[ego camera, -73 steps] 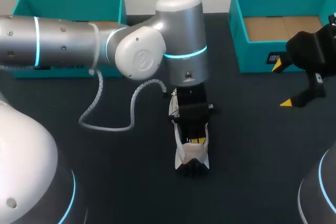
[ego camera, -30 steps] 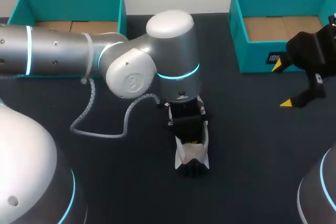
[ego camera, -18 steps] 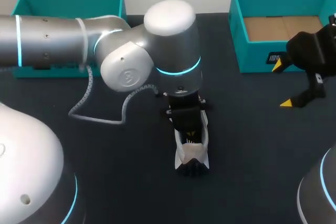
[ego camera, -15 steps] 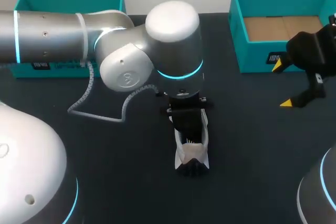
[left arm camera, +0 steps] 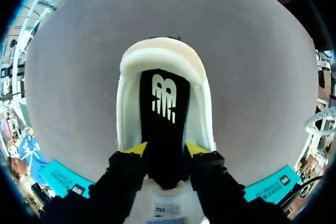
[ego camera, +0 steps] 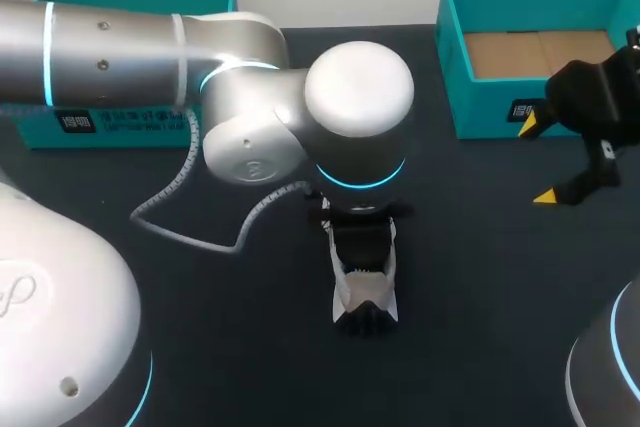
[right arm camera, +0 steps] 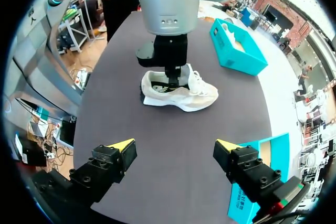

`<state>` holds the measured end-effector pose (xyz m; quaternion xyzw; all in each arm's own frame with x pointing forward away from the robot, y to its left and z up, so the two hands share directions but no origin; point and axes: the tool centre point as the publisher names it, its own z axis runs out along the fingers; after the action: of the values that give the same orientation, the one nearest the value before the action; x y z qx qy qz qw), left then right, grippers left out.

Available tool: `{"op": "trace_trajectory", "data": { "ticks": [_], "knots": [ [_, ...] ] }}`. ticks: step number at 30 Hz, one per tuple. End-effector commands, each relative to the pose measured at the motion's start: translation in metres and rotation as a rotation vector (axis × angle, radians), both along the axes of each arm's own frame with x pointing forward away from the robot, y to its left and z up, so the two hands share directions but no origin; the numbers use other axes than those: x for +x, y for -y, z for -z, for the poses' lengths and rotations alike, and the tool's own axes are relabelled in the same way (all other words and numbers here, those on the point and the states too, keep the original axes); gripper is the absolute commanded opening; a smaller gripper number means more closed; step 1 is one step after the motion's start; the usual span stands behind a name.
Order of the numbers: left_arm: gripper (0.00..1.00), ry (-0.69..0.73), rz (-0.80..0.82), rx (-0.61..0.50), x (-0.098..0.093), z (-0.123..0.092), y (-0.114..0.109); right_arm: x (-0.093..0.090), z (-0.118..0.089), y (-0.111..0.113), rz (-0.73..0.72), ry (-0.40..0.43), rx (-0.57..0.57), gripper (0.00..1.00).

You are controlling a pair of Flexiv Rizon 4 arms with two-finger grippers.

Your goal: Take the shoe out of the shoebox, open the shoe tongue, remove and reinsert the insole, then place the shoe into the shoebox

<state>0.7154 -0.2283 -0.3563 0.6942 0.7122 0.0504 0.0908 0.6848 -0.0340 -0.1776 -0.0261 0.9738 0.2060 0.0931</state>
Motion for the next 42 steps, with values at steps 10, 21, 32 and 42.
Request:
{"op": "trace_trajectory", "data": {
  "ticks": [10,21,32,42],
  "knots": [
    [1.00,-0.007,0.050,0.008,0.000,0.004,-0.005,0.002,0.001,-0.001,-0.001,-0.003,-0.003,1.00],
    [1.00,0.001,0.071,0.012,0.000,-0.012,-0.015,0.002,0.001,-0.001,-0.001,-0.003,-0.003,1.00],
    [1.00,0.005,0.047,-0.010,0.020,-0.030,-0.010,0.002,0.001,-0.001,-0.001,-0.003,-0.003,1.00],
    [1.00,0.011,0.033,-0.047,0.038,-0.054,-0.005,0.002,0.001,-0.001,-0.001,-0.003,-0.003,1.00]
  ]
}}
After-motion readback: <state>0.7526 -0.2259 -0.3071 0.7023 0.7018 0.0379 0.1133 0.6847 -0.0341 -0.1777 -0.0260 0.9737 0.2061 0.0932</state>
